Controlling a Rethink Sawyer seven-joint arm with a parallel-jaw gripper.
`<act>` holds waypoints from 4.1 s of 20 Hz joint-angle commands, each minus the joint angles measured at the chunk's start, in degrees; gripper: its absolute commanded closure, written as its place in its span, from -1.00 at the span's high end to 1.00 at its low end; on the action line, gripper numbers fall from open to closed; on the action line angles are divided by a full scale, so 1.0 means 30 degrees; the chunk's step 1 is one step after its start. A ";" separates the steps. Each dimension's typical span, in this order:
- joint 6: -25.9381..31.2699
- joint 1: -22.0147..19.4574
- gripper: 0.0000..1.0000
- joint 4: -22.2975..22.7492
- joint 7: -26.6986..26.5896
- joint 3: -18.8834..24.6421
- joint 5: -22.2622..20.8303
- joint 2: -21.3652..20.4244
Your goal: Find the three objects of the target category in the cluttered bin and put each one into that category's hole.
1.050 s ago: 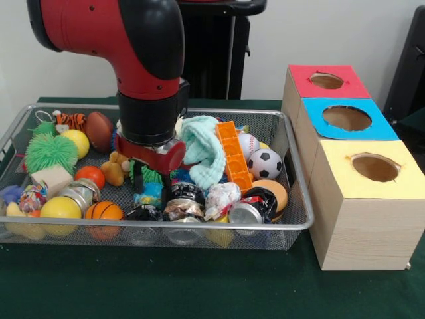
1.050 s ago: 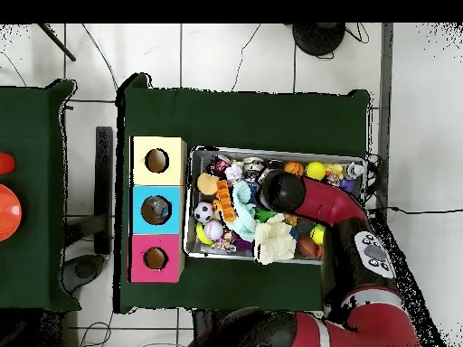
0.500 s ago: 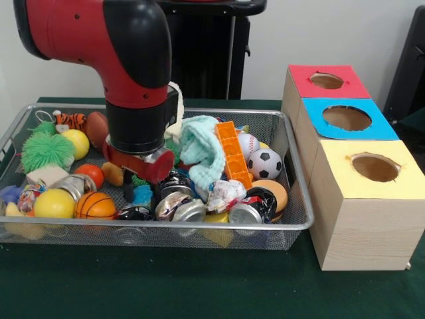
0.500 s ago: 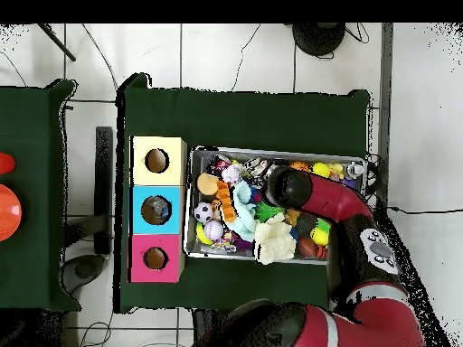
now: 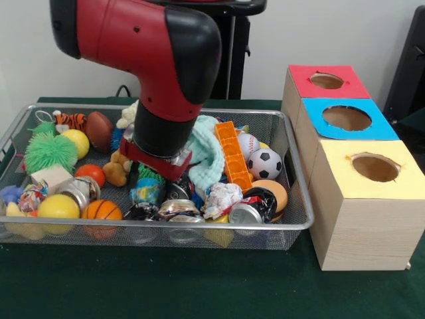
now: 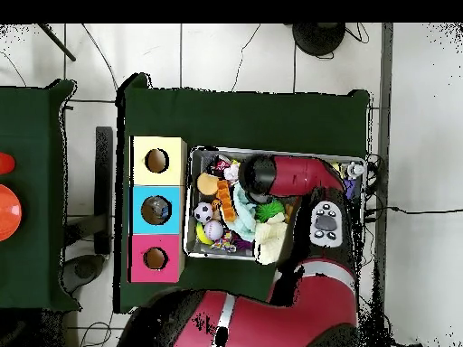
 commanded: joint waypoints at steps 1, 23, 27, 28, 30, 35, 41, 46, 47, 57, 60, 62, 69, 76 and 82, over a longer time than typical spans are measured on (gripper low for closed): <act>0.5319 -0.0499 1.00 -0.1884 -0.2215 0.0239 -0.1396 0.2614; 0.5269 -0.1081 1.00 -0.1147 -0.1496 -0.0270 -0.2581 0.2195; 0.5711 -0.1649 1.00 -0.0254 -0.2641 0.0458 -0.2118 0.1346; 0.5919 -0.1589 1.00 -0.0064 -0.2671 0.0403 -0.2089 0.1018; 0.6315 -0.1584 1.00 0.0122 -0.2867 0.0284 -0.2155 0.0511; 0.6438 -0.2554 1.00 0.0782 -0.5232 0.0025 -0.3120 -0.1063; 0.7676 -0.4110 1.00 0.0538 -0.7305 0.1450 -0.2940 -0.1939; 0.5364 -0.4700 1.00 0.2061 -0.6269 0.3513 -0.1386 -0.3812; 0.4119 -0.4842 1.00 0.2372 -0.5911 0.3892 -0.1362 -0.4095; 0.1538 -0.6326 1.00 0.3096 -0.4929 0.6607 -0.1233 -0.3530; 0.1522 -0.6417 1.00 0.3622 -0.4227 0.7077 -0.0854 -0.3738; 0.1267 -0.6571 1.00 0.4013 -0.3785 0.7466 -0.0548 -0.3868; 0.0672 -0.6594 1.00 0.4618 -0.2331 0.8189 -0.0166 -0.3490; -0.1622 -0.5966 1.00 0.5042 -0.0607 0.7909 -0.0880 -0.2676; -0.3021 -0.5348 1.00 0.4988 -0.0082 0.7449 -0.1260 -0.1522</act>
